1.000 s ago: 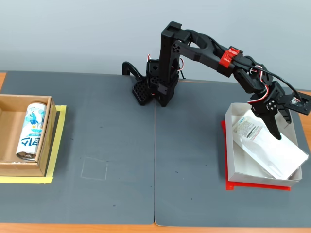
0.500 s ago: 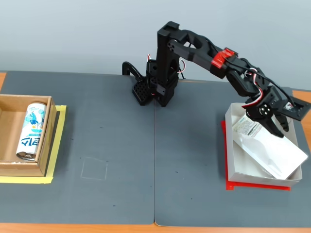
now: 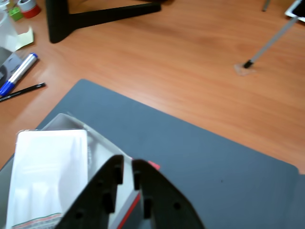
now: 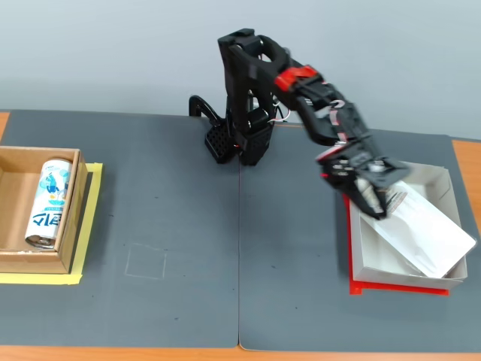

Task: Pick the sandwich and put it in the gray box

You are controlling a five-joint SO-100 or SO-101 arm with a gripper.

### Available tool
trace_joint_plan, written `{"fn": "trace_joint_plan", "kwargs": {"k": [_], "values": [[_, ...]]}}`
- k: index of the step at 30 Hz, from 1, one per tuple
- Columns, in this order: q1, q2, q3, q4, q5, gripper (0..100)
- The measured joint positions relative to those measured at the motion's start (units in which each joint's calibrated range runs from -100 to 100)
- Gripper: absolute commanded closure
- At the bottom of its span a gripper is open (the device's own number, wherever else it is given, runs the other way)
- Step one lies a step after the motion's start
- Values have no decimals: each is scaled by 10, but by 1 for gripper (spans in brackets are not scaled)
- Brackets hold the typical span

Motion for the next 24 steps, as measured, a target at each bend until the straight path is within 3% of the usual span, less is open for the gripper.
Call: {"fn": "trace_joint_plan", "kwargs": {"k": [11, 24], "values": [[153, -234, 237, 0, 0, 98], [233, -440, 452, 0, 0, 98]]}}
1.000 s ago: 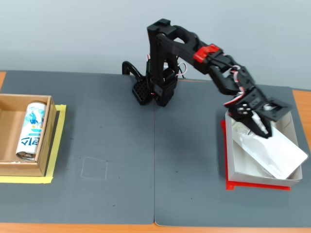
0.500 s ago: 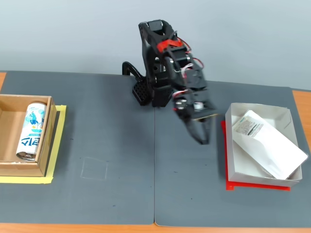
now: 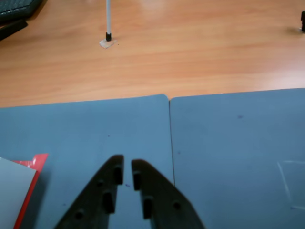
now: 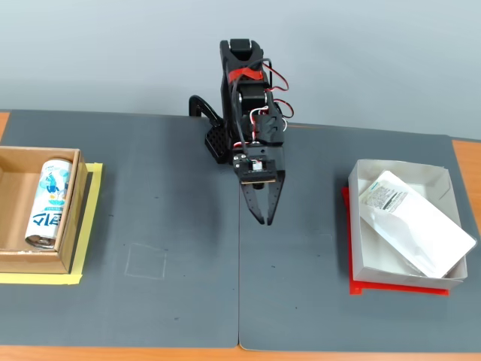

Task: Pick the sandwich and put it in the gray box

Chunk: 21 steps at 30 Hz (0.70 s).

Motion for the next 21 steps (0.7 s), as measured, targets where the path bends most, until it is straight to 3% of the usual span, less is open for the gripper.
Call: {"fn": "trace_joint_plan", "kwargs": {"k": [11, 21], "values": [[34, -89, 110, 8, 0, 98], [52, -174, 166, 128, 20, 98]]}}
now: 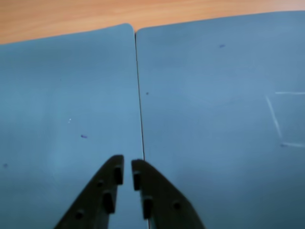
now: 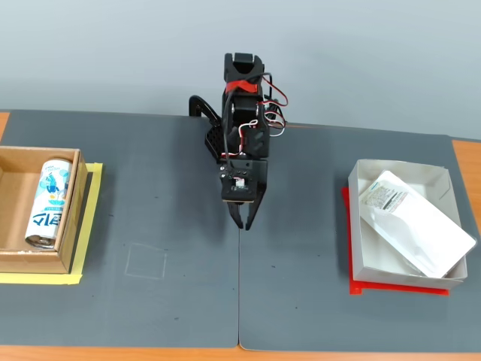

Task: Pick the sandwich and put it in the gray box

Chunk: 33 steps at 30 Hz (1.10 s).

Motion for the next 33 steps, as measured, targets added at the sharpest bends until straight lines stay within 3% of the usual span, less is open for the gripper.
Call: {"fn": "trace_joint_plan", "kwargs": {"k": [11, 33], "values": [[0, -31, 31, 78, 0, 98], [0, -32, 43, 78, -1, 98]]}}
